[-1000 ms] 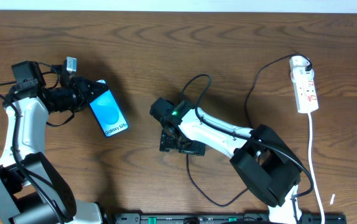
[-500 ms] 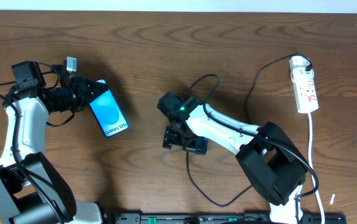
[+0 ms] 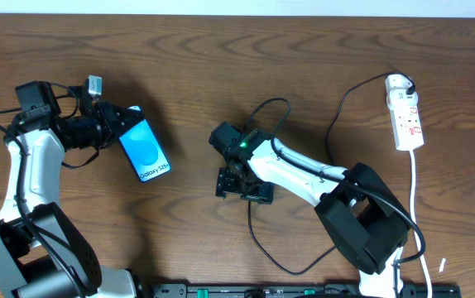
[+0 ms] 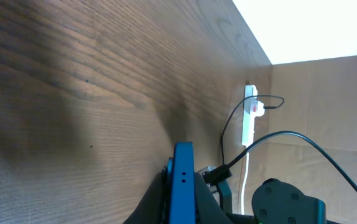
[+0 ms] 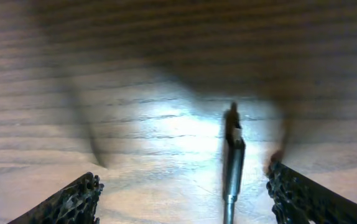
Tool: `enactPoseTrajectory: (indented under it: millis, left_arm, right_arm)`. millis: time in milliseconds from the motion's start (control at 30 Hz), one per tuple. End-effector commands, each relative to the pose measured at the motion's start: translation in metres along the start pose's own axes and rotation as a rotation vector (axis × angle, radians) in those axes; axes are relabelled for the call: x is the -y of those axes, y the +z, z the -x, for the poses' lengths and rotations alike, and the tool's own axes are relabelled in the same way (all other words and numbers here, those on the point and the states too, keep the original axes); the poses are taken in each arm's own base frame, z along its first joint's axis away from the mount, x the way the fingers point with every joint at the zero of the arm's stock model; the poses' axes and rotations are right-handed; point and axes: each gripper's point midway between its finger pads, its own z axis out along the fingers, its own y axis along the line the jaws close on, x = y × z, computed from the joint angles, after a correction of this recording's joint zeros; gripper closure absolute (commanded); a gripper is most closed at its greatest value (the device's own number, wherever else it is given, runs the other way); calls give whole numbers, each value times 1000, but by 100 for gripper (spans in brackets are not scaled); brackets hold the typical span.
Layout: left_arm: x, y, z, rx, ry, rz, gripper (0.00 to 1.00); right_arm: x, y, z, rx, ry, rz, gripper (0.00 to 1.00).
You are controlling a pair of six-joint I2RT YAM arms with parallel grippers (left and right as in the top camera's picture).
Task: Plug charger to phone and switch on socket
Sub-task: 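Close the right gripper on the cable's USB-C connector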
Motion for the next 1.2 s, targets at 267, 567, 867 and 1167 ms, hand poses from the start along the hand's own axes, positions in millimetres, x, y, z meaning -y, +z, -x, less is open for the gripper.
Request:
enactPoseTrajectory:
  millis: [267,567,867,1167]
  left_arm:
    - [17,-8,10,29,60,-27,93]
    - [17,-8,10,29,60,-27,93]
    - [17,-8,10,29,60,-27,93]
    - [17,-8,10,29,60,-27,93]
  right_arm:
    - [11,18,-1,-26,-59,-41,20]
    - [24,16,-4,-32,-3,-101,17]
    - [34,15,-8,-37,37,-148,18]
    - [34,15,-7,-36,36,-145,46]
